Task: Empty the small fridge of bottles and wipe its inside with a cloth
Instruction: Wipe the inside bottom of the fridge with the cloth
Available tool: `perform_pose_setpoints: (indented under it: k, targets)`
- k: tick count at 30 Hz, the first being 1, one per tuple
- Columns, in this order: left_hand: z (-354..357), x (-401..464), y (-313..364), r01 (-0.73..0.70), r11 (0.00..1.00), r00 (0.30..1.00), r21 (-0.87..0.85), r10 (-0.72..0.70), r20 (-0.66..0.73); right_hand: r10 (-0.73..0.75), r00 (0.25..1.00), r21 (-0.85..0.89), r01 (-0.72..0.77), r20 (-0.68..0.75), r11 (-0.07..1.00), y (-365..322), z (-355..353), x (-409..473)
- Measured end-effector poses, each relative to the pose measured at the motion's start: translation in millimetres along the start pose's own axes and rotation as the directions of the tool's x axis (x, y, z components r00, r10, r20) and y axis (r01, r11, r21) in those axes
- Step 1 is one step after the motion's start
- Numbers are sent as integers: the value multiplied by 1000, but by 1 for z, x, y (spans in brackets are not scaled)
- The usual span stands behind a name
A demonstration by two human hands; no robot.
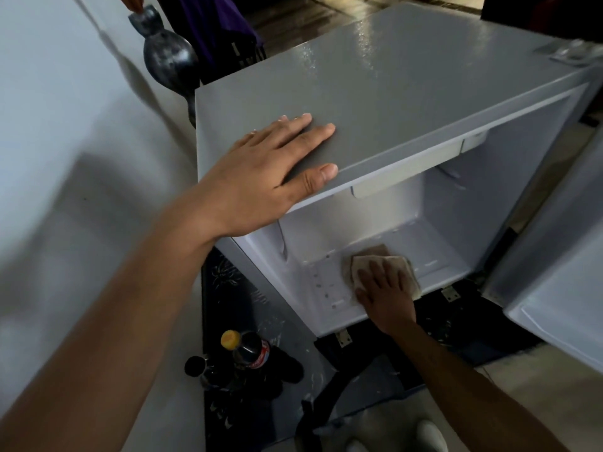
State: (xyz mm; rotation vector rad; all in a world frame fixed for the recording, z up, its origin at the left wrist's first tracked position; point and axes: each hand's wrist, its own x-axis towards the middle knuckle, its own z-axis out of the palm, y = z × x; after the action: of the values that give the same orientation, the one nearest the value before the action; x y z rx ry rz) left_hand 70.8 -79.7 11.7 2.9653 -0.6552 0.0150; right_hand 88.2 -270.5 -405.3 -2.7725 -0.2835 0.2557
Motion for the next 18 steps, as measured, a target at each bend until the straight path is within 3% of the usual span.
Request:
perform_pose_setpoints:
  k: [10, 14, 18]
  targets:
    - [3, -1, 1, -15, 999, 999, 52, 18, -49, 190, 981, -111, -185, 31, 976, 41, -31, 43]
    - [4, -1, 1, -9, 998, 998, 66, 13, -56, 257, 966, -6, -257, 24, 966, 35, -25, 54]
    - [3, -1, 1, -17, 997, 997, 75, 22, -68, 167, 984, 47, -170, 54, 984, 4, -21, 59]
